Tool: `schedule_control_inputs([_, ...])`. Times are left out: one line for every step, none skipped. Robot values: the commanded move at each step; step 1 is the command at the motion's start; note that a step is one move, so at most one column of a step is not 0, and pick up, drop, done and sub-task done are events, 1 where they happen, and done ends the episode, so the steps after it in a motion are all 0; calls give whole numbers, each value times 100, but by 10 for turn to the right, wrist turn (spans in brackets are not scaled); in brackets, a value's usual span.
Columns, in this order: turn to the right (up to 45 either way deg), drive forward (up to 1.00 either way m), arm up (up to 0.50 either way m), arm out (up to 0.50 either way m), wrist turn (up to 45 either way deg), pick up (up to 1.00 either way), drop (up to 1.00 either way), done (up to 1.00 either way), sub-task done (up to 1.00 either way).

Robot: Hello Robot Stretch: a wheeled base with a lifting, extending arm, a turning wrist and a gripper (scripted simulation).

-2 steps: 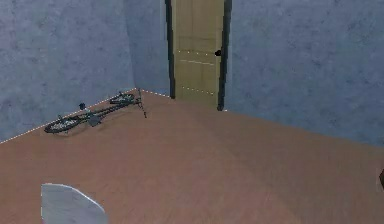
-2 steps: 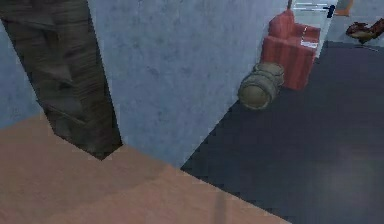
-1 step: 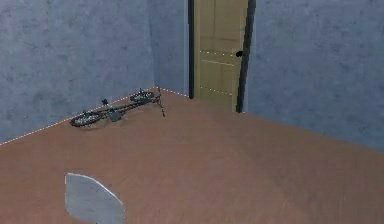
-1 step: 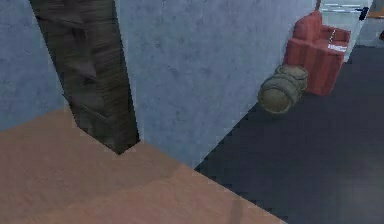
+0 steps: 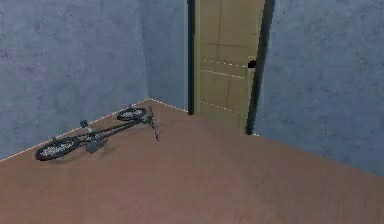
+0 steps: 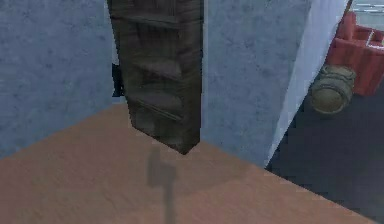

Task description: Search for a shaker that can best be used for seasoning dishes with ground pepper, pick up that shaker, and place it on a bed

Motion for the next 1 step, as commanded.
schedule_control_inputs([-450, 0, 0, 0, 0, 0, 0, 0, 0])
